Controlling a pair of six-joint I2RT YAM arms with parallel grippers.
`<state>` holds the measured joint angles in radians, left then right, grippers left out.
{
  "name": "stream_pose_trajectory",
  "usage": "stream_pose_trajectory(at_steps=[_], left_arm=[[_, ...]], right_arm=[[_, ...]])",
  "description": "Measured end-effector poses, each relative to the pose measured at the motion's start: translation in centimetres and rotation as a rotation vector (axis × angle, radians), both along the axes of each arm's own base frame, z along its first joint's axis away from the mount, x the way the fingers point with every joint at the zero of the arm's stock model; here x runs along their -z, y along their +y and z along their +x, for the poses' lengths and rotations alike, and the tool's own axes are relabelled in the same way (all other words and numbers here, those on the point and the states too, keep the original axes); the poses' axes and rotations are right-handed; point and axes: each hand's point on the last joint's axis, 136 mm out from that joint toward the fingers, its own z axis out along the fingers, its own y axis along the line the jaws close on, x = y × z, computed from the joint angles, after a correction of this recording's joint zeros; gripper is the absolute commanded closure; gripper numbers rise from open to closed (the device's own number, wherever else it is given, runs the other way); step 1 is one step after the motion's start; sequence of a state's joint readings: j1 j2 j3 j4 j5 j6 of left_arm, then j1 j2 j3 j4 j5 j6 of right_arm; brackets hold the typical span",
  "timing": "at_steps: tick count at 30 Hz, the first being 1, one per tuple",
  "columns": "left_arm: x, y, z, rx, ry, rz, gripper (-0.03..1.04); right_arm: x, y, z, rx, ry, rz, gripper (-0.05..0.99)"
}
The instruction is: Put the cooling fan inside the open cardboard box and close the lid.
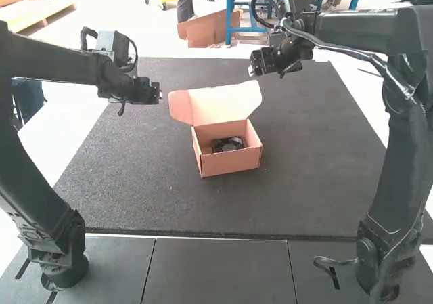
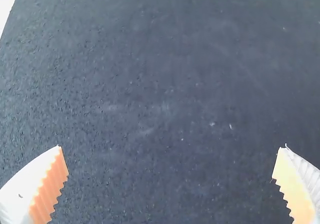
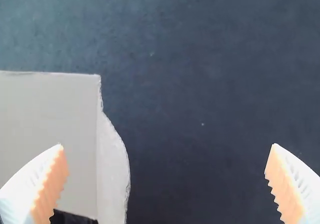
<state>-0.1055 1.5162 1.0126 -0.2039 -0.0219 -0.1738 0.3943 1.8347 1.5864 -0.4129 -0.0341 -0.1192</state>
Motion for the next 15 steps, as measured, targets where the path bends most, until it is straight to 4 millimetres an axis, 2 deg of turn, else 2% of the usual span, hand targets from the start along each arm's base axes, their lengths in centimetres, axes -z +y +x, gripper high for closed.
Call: stream_pose_trajectory(at_steps=[5, 9, 15], left_arm=[[0.7, -1.1, 1.0, 0.021, 0.015, 0.002, 0.04], [1.2, -2.4, 1.4, 0.054, 0.03, -0.002, 0.04], [-0.1, -5.0, 2.0, 0.121, 0.004, -0.029, 0.04]], right_arm=[[0.6, 1.0, 1.0, -0.021, 0.039, 0.006, 0.03], [0.1, 1.8, 1.4, -0.04, 0.06, 0.029, 0.03], [0.0, 2.4, 1.5, -0.065, 0.109, 0.057, 0.03]])
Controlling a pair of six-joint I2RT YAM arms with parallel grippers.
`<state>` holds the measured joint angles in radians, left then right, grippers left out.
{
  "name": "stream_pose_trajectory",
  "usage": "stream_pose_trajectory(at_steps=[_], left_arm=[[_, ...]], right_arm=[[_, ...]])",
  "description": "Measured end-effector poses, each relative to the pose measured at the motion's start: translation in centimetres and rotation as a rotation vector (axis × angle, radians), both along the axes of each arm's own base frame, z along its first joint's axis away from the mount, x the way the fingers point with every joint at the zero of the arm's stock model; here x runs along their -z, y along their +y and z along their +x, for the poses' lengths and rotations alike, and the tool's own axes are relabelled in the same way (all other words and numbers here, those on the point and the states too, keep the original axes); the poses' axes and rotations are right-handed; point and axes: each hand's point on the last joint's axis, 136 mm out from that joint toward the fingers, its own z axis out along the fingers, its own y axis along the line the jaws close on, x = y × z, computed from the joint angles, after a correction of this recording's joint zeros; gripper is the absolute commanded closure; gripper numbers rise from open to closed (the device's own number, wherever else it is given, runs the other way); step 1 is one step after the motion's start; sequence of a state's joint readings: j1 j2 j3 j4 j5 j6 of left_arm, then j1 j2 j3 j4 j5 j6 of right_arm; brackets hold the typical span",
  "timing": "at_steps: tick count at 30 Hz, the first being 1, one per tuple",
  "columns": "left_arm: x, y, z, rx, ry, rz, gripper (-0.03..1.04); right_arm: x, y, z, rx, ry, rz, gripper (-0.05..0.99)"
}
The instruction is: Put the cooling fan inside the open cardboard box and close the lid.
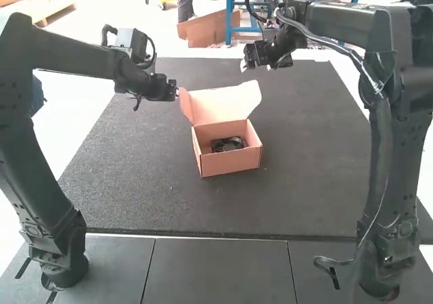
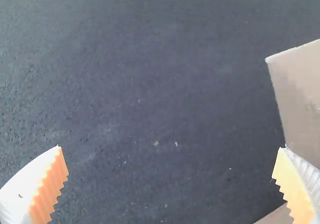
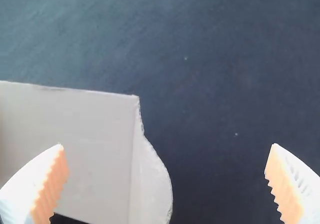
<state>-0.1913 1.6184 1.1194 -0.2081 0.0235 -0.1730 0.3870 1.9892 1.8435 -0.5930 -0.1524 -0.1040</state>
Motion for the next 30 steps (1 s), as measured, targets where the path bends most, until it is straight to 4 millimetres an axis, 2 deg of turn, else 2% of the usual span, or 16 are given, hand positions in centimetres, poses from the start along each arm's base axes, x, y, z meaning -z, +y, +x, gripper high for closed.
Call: stream_pose_trajectory(at_steps=[4, 11, 15, 21, 25, 26, 30], left_arm=[[-0.7, -1.2, 0.2, 0.03, -0.017, -0.014, 0.04], [-0.7, -1.3, 0.1, 0.038, -0.015, -0.02, 0.04], [-0.8, -1.4, 0.1, 0.039, -0.012, -0.02, 0.04], [-1.9, -1.5, 0.6, 0.039, -0.037, -0.025, 0.04], [-1.9, -1.5, 0.6, 0.041, -0.035, -0.027, 0.04], [-1.9, -1.5, 0.6, 0.041, -0.036, -0.026, 0.04], [-1.9, -1.5, 0.6, 0.041, -0.035, -0.026, 0.04]], right_arm=[[1.4, -0.4, -0.3, -0.003, 0.072, 0.0, 0.04], [3.5, -1.1, 0.1, 0.004, 0.134, 0.002, 0.13], [3.4, -0.9, 0.1, -0.004, 0.136, 0.011, 0.17], [3.3, -0.7, -0.2, -0.014, 0.148, 0.021, 0.18], [3.5, -0.6, -0.6, -0.02, 0.166, 0.023, 0.19], [3.5, -0.6, -0.6, -0.02, 0.167, 0.023, 0.22], [3.5, -0.5, -0.7, -0.025, 0.171, 0.028, 0.24]])
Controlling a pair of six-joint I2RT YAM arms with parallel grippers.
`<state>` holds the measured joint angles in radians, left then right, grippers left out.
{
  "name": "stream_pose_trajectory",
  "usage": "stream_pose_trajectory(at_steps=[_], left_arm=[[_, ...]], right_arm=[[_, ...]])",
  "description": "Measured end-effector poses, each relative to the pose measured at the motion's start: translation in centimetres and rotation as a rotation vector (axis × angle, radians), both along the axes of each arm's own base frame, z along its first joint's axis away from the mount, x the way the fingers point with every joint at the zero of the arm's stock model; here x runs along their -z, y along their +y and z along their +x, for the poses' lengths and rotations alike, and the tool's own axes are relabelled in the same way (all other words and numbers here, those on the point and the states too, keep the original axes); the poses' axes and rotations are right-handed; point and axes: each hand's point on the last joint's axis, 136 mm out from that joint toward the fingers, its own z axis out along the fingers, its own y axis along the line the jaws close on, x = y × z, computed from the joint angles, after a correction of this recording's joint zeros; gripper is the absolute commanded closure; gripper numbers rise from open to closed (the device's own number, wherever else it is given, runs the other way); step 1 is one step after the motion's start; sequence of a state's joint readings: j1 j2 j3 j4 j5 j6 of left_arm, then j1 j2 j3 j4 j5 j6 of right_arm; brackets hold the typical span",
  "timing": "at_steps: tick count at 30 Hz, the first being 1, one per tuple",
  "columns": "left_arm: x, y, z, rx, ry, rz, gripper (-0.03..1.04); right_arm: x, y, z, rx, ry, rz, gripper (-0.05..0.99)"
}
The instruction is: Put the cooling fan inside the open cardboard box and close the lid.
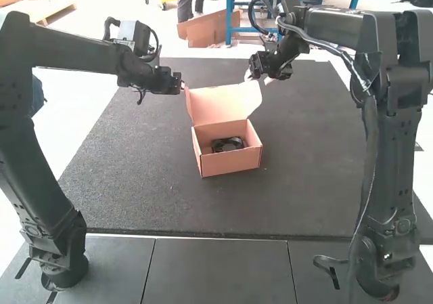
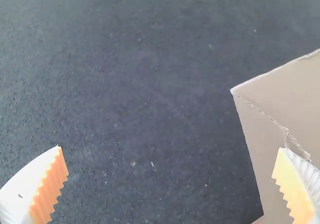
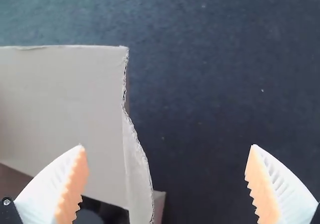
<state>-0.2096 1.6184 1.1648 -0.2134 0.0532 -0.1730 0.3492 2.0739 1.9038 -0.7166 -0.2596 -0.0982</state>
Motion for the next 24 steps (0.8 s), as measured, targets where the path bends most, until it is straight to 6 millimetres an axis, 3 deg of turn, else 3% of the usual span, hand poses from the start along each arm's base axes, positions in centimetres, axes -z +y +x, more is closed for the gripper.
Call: stream_pose_trajectory(at_steps=[8, 11, 16, 24], left_arm=[[0.0, -0.3, -0.1, 0.006, 0.0, 0.0, 0.04], [0.0, -0.9, -0.2, 0.02, 0.001, 0.0, 0.04], [0.0, -1.5, -0.4, 0.033, 0.001, 0.0, 0.04], [0.1, -1.5, -0.5, 0.033, 0.006, 0.001, 0.04]], right_arm=[[0.0, 0.1, -0.1, -0.004, 0.002, 0.005, 0.32], [0.1, 0.2, -0.1, -0.007, 0.005, 0.007, 0.4], [0.7, 0.4, -0.2, -0.015, 0.021, 0.015, 0.41], [0.8, 0.5, -0.2, -0.021, 0.026, 0.019, 0.66]])
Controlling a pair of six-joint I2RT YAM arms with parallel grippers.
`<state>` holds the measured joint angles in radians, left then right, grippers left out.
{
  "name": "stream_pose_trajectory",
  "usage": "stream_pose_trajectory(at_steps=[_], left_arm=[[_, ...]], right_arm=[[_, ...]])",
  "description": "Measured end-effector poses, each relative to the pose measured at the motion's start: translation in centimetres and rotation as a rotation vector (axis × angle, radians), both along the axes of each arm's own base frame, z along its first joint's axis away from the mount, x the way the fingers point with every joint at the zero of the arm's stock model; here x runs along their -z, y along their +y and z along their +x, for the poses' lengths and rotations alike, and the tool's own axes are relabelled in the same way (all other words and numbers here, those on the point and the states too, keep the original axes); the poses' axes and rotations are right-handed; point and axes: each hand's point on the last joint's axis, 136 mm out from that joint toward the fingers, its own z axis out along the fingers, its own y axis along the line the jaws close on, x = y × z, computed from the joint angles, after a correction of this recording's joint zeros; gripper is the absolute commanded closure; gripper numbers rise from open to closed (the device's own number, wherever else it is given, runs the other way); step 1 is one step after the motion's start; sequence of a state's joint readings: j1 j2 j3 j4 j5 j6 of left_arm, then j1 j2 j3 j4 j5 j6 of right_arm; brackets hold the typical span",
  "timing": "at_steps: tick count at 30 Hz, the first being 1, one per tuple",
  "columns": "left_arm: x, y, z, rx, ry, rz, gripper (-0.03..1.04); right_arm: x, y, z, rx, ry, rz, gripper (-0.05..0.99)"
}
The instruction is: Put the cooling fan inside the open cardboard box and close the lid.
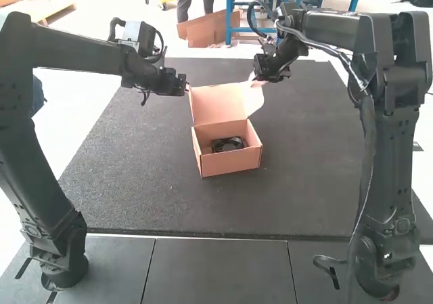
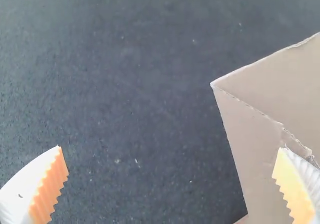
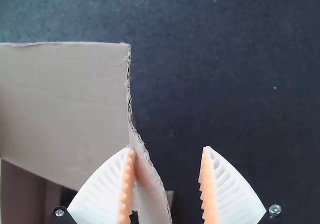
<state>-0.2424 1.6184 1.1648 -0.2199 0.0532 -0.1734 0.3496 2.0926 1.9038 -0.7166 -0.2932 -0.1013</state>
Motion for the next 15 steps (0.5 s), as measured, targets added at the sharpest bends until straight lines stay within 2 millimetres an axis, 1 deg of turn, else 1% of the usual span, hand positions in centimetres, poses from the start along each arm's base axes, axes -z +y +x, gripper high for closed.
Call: stream_pose_trajectory(at_steps=[2, 6, 8, 10, 15], left_arm=[[0.0, 0.0, 0.0, 0.0, 0.001, 0.0, 0.04], [0.1, 0.0, -0.1, 0.0, 0.004, 0.001, 0.04], [0.1, 0.0, -0.1, 0.0, 0.005, 0.001, 0.04], [0.1, 0.0, -0.1, 0.0, 0.007, 0.002, 0.04], [0.3, 0.1, -0.2, 0.0, 0.014, 0.004, 0.04]], right_arm=[[0.0, 0.1, 0.0, -0.001, 0.0, 0.0, 0.67], [0.0, 0.2, -0.1, -0.004, 0.0, 0.0, 0.75], [0.0, 0.3, -0.1, -0.007, 0.0, 0.001, 0.75], [0.0, 0.5, -0.2, -0.011, 0.001, 0.002, 0.78], [-0.2, 1.2, -1.0, -0.028, 0.018, 0.001, 0.85]])
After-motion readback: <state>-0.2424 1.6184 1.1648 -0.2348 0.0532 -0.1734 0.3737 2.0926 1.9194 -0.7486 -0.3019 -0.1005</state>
